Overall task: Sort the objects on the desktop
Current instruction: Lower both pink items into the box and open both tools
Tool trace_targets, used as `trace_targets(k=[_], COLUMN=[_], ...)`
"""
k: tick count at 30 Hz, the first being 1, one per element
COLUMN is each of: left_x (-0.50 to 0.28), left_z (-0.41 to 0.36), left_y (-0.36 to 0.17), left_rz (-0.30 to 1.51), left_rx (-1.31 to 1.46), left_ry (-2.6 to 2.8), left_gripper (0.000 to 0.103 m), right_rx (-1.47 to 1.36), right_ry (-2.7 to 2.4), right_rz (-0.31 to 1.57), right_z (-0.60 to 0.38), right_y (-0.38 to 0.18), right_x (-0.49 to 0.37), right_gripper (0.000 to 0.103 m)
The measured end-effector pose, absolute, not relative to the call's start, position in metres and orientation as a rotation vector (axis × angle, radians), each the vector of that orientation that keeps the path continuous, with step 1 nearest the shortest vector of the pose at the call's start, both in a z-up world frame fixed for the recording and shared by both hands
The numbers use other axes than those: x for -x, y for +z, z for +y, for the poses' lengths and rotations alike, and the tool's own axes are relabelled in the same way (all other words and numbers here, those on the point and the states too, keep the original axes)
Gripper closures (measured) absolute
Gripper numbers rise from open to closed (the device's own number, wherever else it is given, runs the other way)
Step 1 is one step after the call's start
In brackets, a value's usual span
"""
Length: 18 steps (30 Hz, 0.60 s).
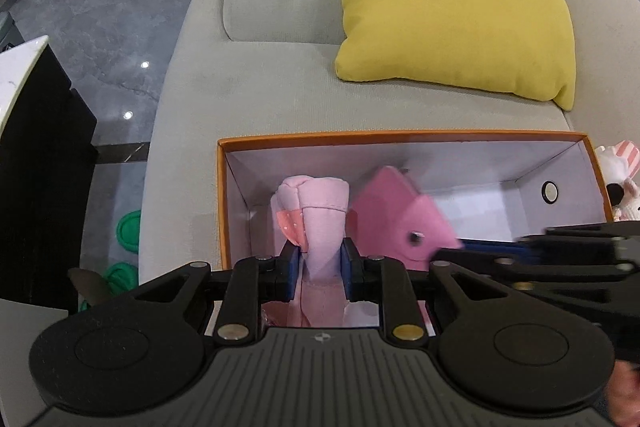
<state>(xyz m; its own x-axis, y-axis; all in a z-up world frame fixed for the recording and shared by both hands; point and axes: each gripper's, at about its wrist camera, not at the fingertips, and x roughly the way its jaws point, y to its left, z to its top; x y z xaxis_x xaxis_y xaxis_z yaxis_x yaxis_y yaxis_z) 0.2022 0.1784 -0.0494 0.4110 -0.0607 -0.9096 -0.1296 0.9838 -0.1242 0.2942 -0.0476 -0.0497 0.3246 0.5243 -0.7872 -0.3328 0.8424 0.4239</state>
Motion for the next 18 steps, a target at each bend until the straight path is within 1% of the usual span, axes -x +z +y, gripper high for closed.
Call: trace_targets(k=[6, 11, 13, 16, 18], left_x=[-0.203, -0.198, -0.193, -0.181, -0.171], left_z=[0.184, 0.191, 0.194, 0.2, 0.204], left_y=[-0.05, -0.045, -0.04, -0.027, -0.019], left_rz=[1.123, 1.104, 1.083, 1.036, 1.0], left_rx=[0.178, 0.199, 0.207, 0.219, 0.242], left_ry=[0.055, 0.028, 0.018, 0.015, 0.006], left_gripper=[0.074, 0.066, 0.065, 0.049, 0.049], right_rx=[-0.256, -0.251, -0.236, -0.189, -0.158], right_ry=[0.575, 0.569, 0.566, 0.553, 0.546], right_rz=[1.111, 1.101, 1.091, 1.068, 1.051], right_z=[-0.022, -0.011, -0.008, -0.001, 0.006], right_y=[-0.063, -0.067, -0.064, -0.059, -0.058], right_x=[-0.292, -0.288, -0.284, -0.277, -0.273], right_gripper=[0.088, 0.088, 0.087, 0.087, 0.087])
